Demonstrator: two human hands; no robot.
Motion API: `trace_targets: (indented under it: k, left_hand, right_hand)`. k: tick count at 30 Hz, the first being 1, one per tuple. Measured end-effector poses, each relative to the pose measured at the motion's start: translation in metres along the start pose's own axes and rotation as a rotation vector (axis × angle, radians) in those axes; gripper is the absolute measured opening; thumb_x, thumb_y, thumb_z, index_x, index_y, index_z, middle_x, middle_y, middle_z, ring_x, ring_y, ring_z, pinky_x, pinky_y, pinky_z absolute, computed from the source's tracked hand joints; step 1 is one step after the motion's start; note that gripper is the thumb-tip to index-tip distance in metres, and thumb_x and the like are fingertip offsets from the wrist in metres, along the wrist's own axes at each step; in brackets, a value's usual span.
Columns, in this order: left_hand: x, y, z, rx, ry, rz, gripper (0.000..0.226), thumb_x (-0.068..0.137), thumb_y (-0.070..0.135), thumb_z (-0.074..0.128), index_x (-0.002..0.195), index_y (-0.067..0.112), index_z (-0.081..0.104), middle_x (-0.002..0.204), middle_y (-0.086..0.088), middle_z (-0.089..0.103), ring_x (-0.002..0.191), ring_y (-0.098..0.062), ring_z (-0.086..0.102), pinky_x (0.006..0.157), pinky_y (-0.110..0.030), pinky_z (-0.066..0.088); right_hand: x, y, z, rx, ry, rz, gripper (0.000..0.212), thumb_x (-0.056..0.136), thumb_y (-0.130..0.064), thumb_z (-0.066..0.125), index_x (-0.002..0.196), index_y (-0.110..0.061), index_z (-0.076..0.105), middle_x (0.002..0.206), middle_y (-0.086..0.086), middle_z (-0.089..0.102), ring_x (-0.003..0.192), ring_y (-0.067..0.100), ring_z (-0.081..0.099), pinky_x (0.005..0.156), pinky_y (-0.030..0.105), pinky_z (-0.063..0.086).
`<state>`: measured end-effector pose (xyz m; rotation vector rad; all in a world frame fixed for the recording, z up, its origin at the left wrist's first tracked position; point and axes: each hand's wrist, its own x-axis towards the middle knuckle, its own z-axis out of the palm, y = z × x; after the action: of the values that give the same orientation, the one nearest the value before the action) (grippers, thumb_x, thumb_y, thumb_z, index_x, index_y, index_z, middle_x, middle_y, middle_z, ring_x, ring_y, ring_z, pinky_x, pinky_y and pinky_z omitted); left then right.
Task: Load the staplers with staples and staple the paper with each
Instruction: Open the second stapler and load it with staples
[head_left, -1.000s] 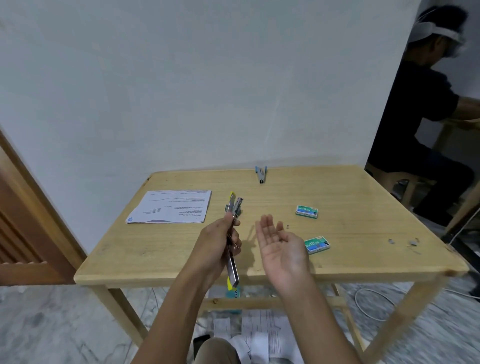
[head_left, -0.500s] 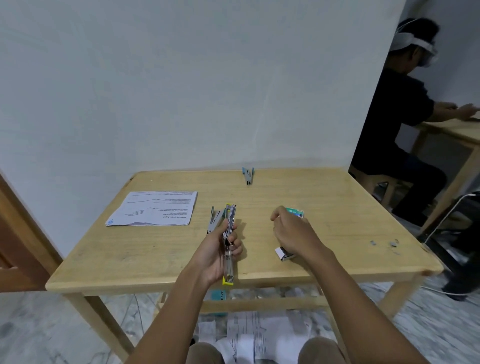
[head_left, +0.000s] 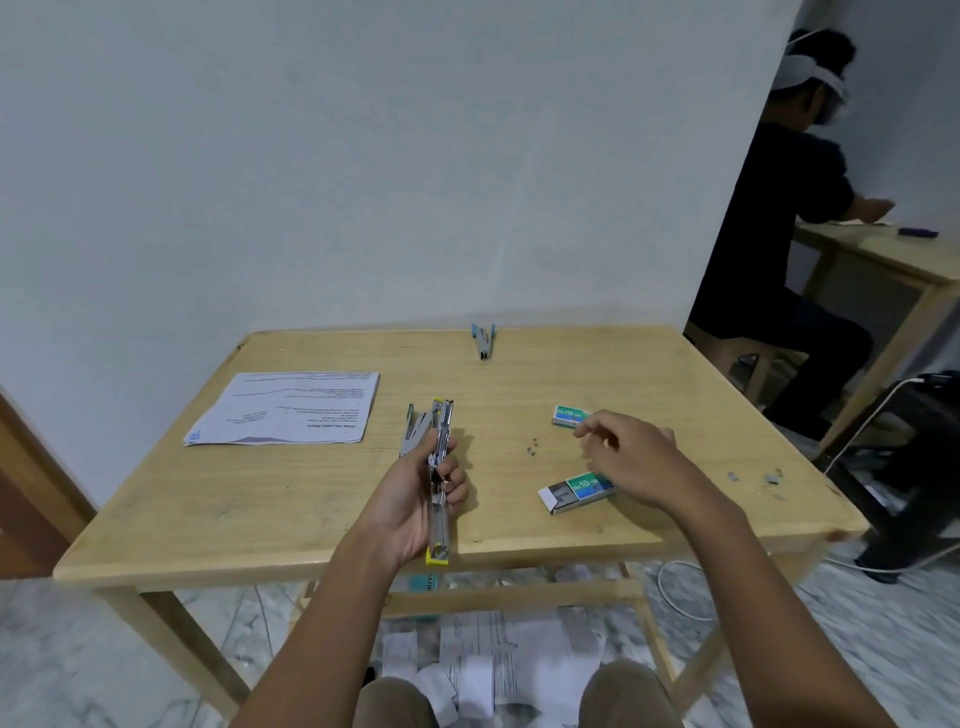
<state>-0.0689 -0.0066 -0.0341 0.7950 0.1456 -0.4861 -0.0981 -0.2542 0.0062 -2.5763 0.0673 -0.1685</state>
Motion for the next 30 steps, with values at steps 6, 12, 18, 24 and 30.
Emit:
trace_targets:
  k: [6,12,18,24,30]
  left_hand:
    - [-0.002,0.000,0.000,0.001,-0.009,0.015,0.025,0.099,0.032,0.050,0.087,0.011,0.055,0.057,0.002,0.038,0.046,-0.011,0.035,0.044,-0.022,0.032]
    - [-0.002,-0.001,-0.001,-0.005,-0.016,0.019,0.024,0.099,0.033,0.049,0.088,0.012,0.055,0.056,0.002,0.039,0.046,-0.011,0.036,0.043,-0.022,0.032]
    - [-0.003,-0.001,0.000,-0.017,-0.014,0.022,0.024,0.099,0.032,0.050,0.088,0.011,0.056,0.056,0.002,0.040,0.045,-0.011,0.037,0.042,-0.021,0.034]
    - [-0.004,-0.001,0.001,-0.037,-0.024,0.026,0.024,0.099,0.031,0.049,0.089,0.011,0.056,0.056,0.002,0.039,0.045,-0.011,0.035,0.041,-0.021,0.034]
    - [-0.004,-0.001,0.003,-0.039,-0.025,0.020,0.024,0.099,0.031,0.050,0.089,0.010,0.057,0.056,0.002,0.037,0.047,-0.011,0.034,0.041,-0.021,0.033]
  right_hand:
    - [-0.021,0.021,-0.006,-0.150,-0.302,-0.073,0.037,0.085,-0.051,0.065,0.121,-0.048,0.057,0.125,-0.017,0.050,0.118,0.007,0.043,0.104,0.040,0.032]
    - [-0.022,0.027,0.001,-0.176,-0.160,-0.075,0.032,0.090,-0.047,0.061,0.122,-0.045,0.057,0.125,-0.012,0.054,0.122,0.013,0.045,0.097,0.037,0.029]
    - [-0.019,0.018,0.006,-0.222,-0.058,-0.152,0.026,0.089,-0.056,0.056,0.113,-0.047,0.063,0.122,-0.018,0.045,0.122,0.007,0.035,0.093,0.029,0.016]
    - [-0.008,0.014,0.008,-0.271,-0.152,-0.191,0.024,0.088,-0.057,0.057,0.104,-0.045,0.069,0.115,-0.022,0.050,0.119,0.004,0.035,0.095,0.030,0.018]
    - [-0.004,0.008,0.005,-0.312,-0.159,-0.263,0.019,0.089,-0.050,0.060,0.099,-0.040,0.072,0.104,-0.023,0.051,0.116,0.005,0.040,0.093,0.031,0.019]
